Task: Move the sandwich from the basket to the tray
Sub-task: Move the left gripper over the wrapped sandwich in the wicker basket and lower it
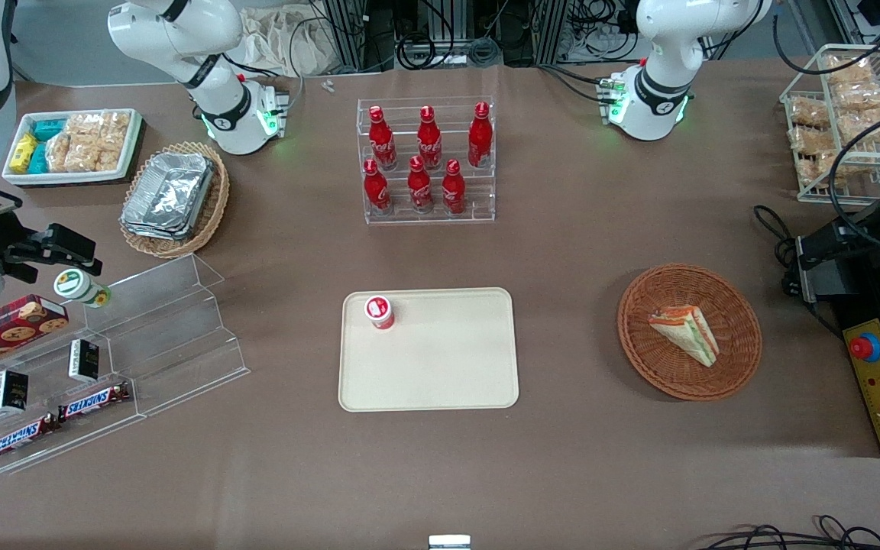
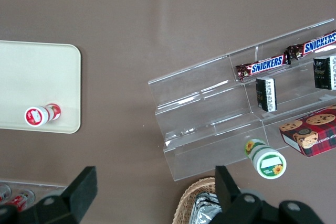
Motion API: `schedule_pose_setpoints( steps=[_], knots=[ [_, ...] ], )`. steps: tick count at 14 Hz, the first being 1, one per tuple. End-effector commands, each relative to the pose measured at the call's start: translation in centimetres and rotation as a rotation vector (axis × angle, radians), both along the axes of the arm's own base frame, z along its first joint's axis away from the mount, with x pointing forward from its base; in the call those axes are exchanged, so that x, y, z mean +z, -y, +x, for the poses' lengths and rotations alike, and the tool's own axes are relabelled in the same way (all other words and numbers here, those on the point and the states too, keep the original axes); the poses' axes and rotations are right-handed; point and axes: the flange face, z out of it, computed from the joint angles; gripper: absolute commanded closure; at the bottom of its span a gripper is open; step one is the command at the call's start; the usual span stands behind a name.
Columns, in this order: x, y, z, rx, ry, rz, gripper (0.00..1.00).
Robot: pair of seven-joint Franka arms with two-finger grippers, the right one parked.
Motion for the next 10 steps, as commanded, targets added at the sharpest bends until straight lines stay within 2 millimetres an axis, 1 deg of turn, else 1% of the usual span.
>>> schedule_pose_setpoints(
  steps=[1,2,4,6,8,9,10],
  knots=[
    [-0.1,1.0,1.1,0.013,-0.001,-0.003,0.00],
    [-0.3,1.5,1.3,0.028,-0.007,-0.020,0.00],
    [-1.5,1.9,1.6,0.081,-0.029,-0.023,0.00],
    [-4.0,2.1,1.5,0.239,-0.068,-0.026,0.00],
    [-7.9,2.9,1.6,0.389,-0.049,-0.047,0.00],
    [-9.8,3.2,1.1,0.477,-0.046,-0.069,0.00],
    [-12.1,3.4,0.6,0.601,-0.070,-0.070,0.00]
  ],
)
